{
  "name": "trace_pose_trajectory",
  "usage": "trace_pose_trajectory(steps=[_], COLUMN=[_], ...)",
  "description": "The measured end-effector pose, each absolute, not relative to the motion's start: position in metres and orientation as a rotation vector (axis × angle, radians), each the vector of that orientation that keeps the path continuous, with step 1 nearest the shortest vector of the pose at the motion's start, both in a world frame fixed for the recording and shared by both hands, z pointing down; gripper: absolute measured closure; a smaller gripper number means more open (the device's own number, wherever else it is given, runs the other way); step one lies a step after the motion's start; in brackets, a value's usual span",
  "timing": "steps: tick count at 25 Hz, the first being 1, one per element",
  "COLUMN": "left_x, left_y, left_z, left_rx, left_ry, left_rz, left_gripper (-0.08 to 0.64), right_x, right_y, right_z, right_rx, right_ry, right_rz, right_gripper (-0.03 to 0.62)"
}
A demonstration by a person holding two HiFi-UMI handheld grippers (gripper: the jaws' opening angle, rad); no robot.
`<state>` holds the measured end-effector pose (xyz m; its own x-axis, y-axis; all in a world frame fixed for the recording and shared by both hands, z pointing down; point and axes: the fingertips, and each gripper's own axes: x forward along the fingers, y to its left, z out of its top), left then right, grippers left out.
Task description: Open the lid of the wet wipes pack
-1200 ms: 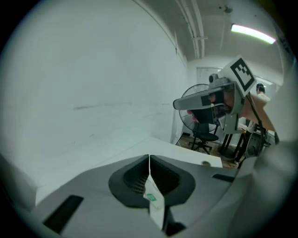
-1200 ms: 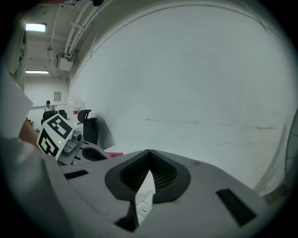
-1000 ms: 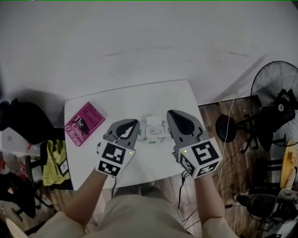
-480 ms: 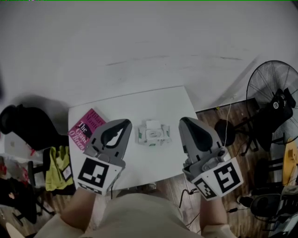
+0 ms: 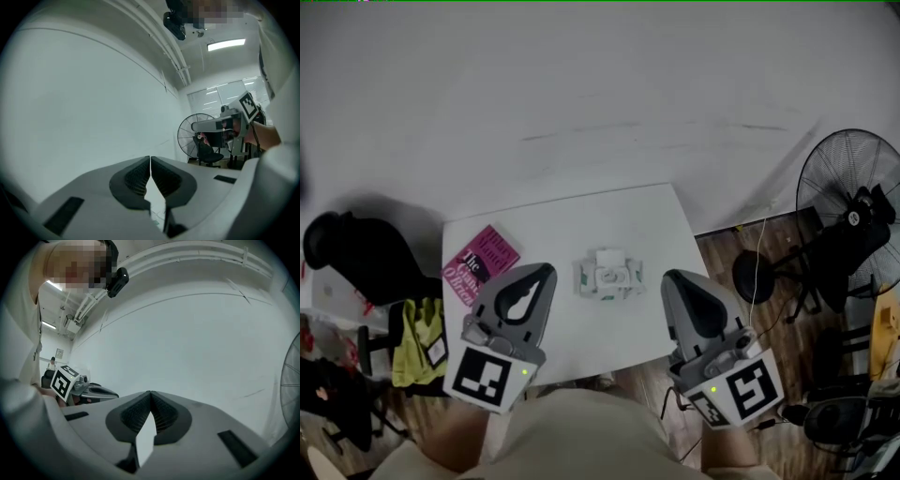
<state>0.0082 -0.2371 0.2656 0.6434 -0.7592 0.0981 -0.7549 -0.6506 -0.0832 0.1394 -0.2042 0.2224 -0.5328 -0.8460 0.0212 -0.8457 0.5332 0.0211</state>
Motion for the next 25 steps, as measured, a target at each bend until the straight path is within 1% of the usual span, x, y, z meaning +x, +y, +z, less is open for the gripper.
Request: trace_pose_trajectory(steps=[13, 25], left_x=[0.003, 0.006], left_y=[-0.226, -0.214], left_z=[0.287, 0.281], left_rx=[-2.813, -2.815], left_ry=[1.333, 1.295], left_rz=[-0.256, -0.274], left_gripper=[0.535, 0.535], right_x=[0.132, 0.131], right_y=[-0.190, -0.185], right_z=[0.262, 0.259], right_rx=[1.452, 1.425], right_ry=[-2.716, -2.711], right_rz=[0.149, 0.099], right_gripper=[0.568, 0.568])
